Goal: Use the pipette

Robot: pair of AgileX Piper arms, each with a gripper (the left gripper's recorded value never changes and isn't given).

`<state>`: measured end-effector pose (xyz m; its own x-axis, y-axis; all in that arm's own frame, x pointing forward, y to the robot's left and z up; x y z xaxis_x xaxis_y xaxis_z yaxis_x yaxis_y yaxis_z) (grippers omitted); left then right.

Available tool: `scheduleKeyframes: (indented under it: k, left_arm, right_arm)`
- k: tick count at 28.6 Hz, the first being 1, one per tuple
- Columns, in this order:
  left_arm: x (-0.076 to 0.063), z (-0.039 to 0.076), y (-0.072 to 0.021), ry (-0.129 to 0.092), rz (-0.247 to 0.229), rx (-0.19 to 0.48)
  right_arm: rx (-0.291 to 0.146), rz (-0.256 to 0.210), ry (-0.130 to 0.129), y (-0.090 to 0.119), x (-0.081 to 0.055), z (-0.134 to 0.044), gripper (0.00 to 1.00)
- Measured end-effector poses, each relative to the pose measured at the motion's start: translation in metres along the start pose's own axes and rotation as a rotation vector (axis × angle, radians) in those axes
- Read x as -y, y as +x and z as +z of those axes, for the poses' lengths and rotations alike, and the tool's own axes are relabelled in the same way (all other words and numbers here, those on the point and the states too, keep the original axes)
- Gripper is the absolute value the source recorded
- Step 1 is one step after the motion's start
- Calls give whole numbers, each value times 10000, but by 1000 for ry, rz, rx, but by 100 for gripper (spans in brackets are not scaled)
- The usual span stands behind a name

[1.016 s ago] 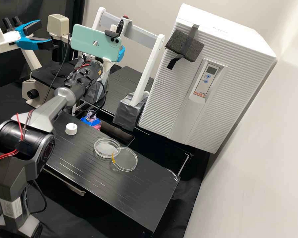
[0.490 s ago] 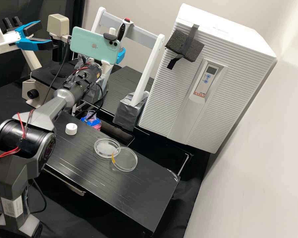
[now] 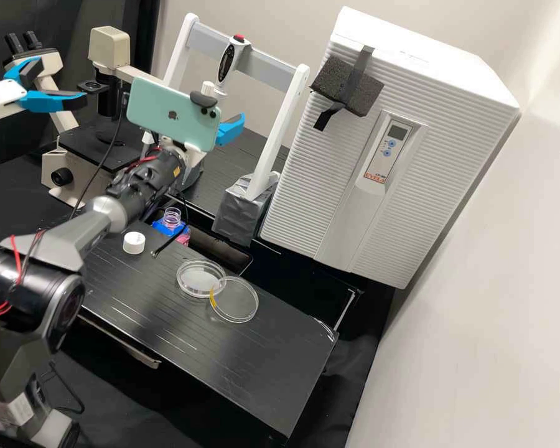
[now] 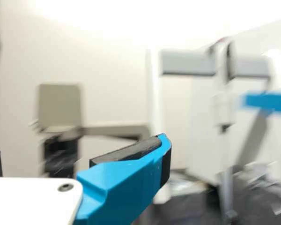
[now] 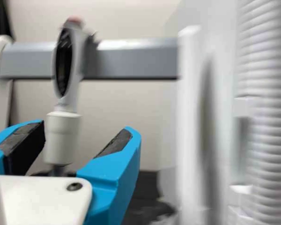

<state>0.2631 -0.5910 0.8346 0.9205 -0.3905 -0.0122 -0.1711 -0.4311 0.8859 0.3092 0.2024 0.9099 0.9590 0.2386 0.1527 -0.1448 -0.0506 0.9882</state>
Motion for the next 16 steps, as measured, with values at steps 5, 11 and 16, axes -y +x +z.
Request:
scheduleKeyframes:
  k: [5, 11, 16]
  left_arm:
    - [154, -60, -170, 37, -24, -100]
    - [235, -59, -263, 76, 70, -143]
    - [324, -114, -266, 43, 77, -214]
  right_arm:
    - [1, 126, -26, -341, -114, 191, 100]
    - [50, 255, -22, -725, -96, 409, 100]
    - [28, 337, 47, -950, -47, 583, 100]
